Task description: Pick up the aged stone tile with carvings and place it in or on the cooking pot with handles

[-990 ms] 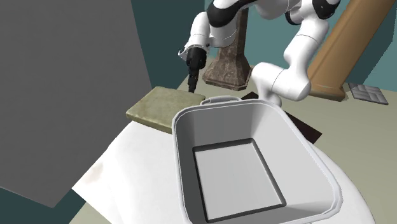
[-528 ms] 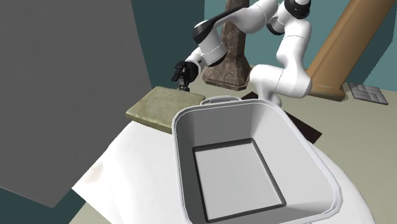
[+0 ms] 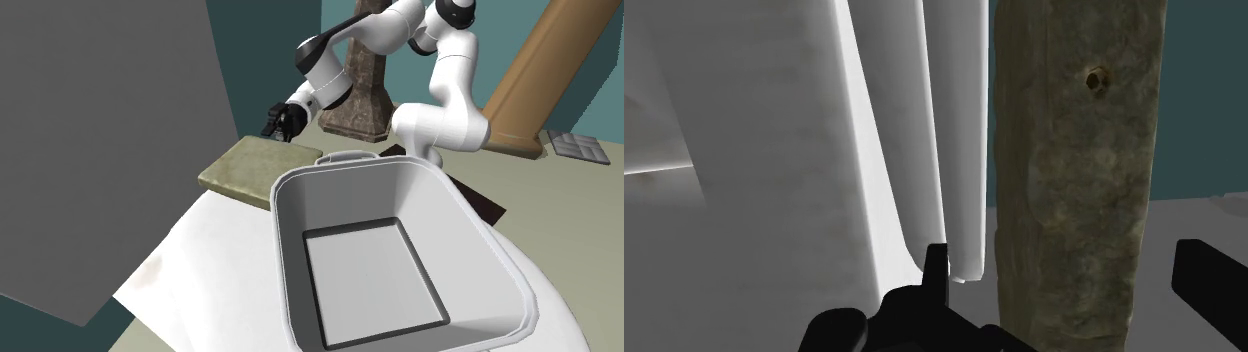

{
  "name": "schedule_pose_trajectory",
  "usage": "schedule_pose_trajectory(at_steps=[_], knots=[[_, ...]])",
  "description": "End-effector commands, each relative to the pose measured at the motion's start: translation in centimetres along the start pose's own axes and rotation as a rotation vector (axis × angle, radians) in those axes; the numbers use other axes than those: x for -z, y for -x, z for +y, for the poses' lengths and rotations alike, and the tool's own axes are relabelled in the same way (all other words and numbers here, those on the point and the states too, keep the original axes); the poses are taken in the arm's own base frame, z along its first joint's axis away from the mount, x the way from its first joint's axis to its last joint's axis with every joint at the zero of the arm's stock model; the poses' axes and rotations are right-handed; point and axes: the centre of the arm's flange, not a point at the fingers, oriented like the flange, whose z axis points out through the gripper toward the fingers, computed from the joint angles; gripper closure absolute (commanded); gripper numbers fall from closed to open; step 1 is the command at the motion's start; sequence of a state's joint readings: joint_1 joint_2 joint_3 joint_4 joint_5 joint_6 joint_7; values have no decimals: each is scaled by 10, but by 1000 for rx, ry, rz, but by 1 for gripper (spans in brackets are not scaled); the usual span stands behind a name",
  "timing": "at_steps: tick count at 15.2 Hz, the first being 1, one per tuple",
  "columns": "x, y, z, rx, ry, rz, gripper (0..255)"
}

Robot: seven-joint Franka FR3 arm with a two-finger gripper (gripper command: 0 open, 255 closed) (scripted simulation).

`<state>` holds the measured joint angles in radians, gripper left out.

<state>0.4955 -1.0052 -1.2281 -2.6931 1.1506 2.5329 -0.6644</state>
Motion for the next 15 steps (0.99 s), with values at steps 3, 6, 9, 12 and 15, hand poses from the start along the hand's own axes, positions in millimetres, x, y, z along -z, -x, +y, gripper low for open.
schedule_pose_trajectory(at_steps=[3, 6, 9, 12, 15], knots=[[-1, 0, 0, 0, 0, 0, 0], [-1, 0, 0, 0, 0, 0, 255], [-1, 0, 0, 0, 0, 0, 255], [-1, 0, 0, 0, 0, 0, 255], [-1, 0, 0, 0, 0, 0, 255]])
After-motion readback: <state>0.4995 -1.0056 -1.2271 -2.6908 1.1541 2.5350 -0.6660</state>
